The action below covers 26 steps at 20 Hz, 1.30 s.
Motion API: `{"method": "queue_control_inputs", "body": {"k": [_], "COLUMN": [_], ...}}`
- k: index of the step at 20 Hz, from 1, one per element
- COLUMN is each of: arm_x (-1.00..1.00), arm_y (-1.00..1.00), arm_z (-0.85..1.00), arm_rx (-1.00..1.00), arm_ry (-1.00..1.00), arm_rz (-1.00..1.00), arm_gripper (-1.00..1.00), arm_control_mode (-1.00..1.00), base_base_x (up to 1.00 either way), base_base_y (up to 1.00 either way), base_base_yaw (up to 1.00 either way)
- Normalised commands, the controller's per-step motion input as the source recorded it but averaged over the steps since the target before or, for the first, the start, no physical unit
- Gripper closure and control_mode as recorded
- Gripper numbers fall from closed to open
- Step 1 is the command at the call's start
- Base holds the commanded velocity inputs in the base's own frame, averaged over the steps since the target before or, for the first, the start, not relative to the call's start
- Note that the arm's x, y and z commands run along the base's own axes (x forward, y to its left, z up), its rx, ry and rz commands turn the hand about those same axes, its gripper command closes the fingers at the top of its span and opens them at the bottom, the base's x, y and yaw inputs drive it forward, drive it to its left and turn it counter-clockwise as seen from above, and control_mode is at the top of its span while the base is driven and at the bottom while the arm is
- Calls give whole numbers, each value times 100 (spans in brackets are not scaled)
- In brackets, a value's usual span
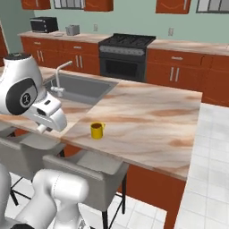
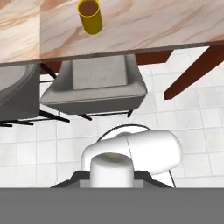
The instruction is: Pick up the marshmallow and place it in the cup of hot chocolate on the dining counter.
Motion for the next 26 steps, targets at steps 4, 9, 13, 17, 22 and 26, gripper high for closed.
{"method": "queue_control_inputs", "body": {"k": [4,9,13,17,22,26], "arm_x": [0,0,0,60,100,100], "arm_y": [0,0,0,0,30,50], "arm_z": [0,0,0,-33,-50,-46], "arm_rx": [0,0,0,-1,-3,0], "arm_ry": [0,0,0,-1,0,0], "arm_rz": [0,0,0,0,0,1], "arm_gripper": [100,100,100,100,100,100], "arm_control_mode": [100,100,100,-100,-100,-100], "base_base_x": [34,36,51,18,0,0], "base_base_y": [-39,-18,0,0,0,0], "base_base_yaw": [-35,-31,0,0,0,0]}}
